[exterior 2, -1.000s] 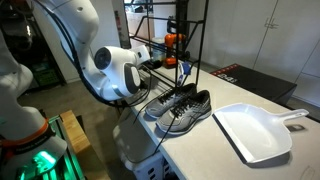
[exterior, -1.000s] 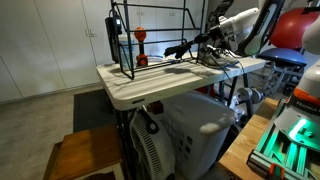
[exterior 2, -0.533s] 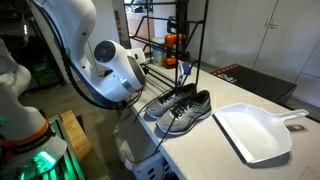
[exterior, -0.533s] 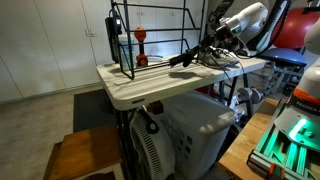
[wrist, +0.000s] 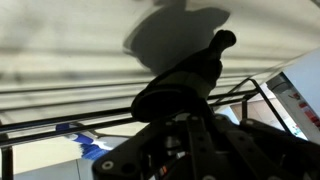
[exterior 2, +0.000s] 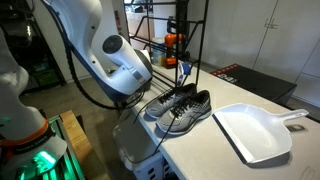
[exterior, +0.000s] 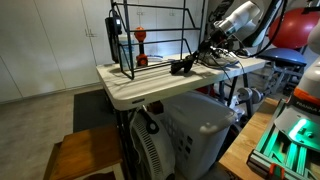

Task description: Move the glove closer to the pair of shoes

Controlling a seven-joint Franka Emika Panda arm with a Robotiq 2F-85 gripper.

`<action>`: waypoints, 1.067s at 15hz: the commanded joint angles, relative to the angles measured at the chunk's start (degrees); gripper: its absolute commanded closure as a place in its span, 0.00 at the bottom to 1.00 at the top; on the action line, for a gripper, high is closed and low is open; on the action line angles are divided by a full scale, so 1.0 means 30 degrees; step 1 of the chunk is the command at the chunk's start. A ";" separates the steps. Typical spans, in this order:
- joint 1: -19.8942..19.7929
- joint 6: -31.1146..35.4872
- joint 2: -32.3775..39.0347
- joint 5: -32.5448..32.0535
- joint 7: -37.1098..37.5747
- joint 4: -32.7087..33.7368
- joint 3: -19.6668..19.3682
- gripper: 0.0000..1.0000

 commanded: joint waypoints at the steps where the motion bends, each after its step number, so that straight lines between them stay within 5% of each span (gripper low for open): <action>1: 0.0620 -0.1193 0.0479 -0.1739 0.2252 0.1211 -0.0206 0.70; 6: 0.1978 -0.1198 -0.2053 -0.5099 0.6739 0.1038 -0.0079 0.34; 11: 0.4878 -0.5332 -0.4439 -0.8825 1.3185 0.0450 0.0198 0.01; 13: 0.5697 -0.7663 -0.5535 -1.0372 1.5837 0.0714 0.0957 0.00; 16: 0.5629 -0.7481 -0.5018 -0.9953 1.5024 0.1073 0.1177 0.00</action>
